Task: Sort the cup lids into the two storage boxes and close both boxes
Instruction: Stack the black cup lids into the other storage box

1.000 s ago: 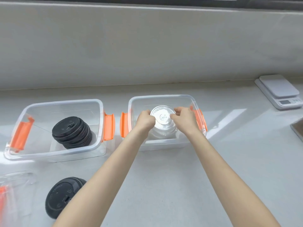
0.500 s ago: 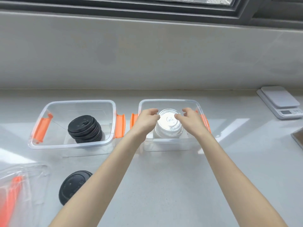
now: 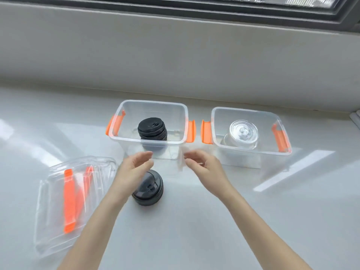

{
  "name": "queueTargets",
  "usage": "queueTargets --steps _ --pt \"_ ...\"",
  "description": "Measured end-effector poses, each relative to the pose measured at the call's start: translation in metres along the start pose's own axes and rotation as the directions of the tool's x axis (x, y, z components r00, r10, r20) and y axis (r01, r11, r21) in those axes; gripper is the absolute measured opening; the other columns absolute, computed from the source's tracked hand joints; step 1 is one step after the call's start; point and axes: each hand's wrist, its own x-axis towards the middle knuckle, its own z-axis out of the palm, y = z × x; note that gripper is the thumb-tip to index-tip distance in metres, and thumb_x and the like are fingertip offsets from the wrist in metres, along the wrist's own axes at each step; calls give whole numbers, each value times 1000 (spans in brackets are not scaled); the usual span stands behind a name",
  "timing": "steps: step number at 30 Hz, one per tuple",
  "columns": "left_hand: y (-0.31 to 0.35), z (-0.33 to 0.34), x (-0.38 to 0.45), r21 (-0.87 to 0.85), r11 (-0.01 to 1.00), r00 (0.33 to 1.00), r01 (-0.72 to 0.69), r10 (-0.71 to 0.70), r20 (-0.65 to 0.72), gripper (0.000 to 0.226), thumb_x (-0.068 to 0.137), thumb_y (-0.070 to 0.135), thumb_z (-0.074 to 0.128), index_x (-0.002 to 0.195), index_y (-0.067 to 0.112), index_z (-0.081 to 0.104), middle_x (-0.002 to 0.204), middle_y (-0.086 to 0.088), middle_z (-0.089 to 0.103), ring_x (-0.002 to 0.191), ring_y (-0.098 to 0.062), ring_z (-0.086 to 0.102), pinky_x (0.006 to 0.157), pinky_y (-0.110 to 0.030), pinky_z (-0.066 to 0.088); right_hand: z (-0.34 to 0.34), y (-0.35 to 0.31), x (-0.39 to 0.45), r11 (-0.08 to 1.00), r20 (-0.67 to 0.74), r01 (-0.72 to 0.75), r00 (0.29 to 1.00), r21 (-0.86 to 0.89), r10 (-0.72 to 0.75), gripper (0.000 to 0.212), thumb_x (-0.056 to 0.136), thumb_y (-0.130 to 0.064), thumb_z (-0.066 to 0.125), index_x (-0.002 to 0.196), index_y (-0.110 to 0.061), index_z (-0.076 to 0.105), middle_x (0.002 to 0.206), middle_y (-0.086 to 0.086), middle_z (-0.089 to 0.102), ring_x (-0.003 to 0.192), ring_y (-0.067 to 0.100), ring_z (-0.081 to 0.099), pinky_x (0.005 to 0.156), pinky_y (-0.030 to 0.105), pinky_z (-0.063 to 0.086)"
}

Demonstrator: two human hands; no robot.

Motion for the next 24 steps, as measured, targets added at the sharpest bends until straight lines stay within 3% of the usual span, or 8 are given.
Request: queueTargets --steps 2,5,7,10,16,20,24 --pt "-24 -13 -3 29 995 995 91 -90 -48 40 88 12 56 128 12 52 126 -1 55 126 -17 48 97 -22 32 24 14 -3 989 73 -136 989 60 132 25 87 -16 56 111 -12 62 103 -3 65 96 10 60 84 19 44" --pt "-50 -20 -10 24 976 974 218 -216 -69 54 88 19 55 139 10 38 144 -6 44 135 -19 38 104 -28 30 55 26 -6 945 168 -312 941 96 294 39 87 -25 56 124 -13 53 117 2 59 108 13 55 95 29 44" --pt "-62 -21 -13 9 958 957 288 -288 -48 56 89 22 55 140 9 37 141 -6 47 130 -22 42 105 -32 31 73 30 -6 912 197 -394 909 111 369 47 88 -31 54 131 -14 46 124 1 53 115 15 51 103 34 41" --pt "-76 -18 -15 -22 937 937 349 -349 12 36 88 23 54 123 13 51 119 -3 61 107 -20 52 90 -32 39 92 35 -2 872 199 -466 878 149 435 53 88 -35 53 136 -16 39 132 3 49 121 18 48 105 35 38" --pt "-87 -10 -10 -106 925 930 364 -367 -2 39 87 17 57 125 9 50 113 -6 60 98 -18 52 82 -28 39 108 34 3 878 125 -446 895 176 429 33 89 -22 52 120 -12 53 121 6 61 95 13 55 67 17 39" --pt "-78 -13 -17 -162 932 945 323 -327 3 39 88 18 56 126 8 51 114 -4 60 101 -16 53 83 -27 39 104 28 1 893 81 -408 913 190 400 34 87 -23 56 119 -11 55 119 7 63 101 17 59 75 21 43" --pt "-47 -28 -29 -194 967 984 166 -174 -25 37 87 24 57 123 16 53 116 2 60 106 -12 54 78 -21 41 87 -1 0 936 43 -270 963 227 268 33 84 -29 62 114 -15 61 112 2 68 98 8 62 73 15 46"
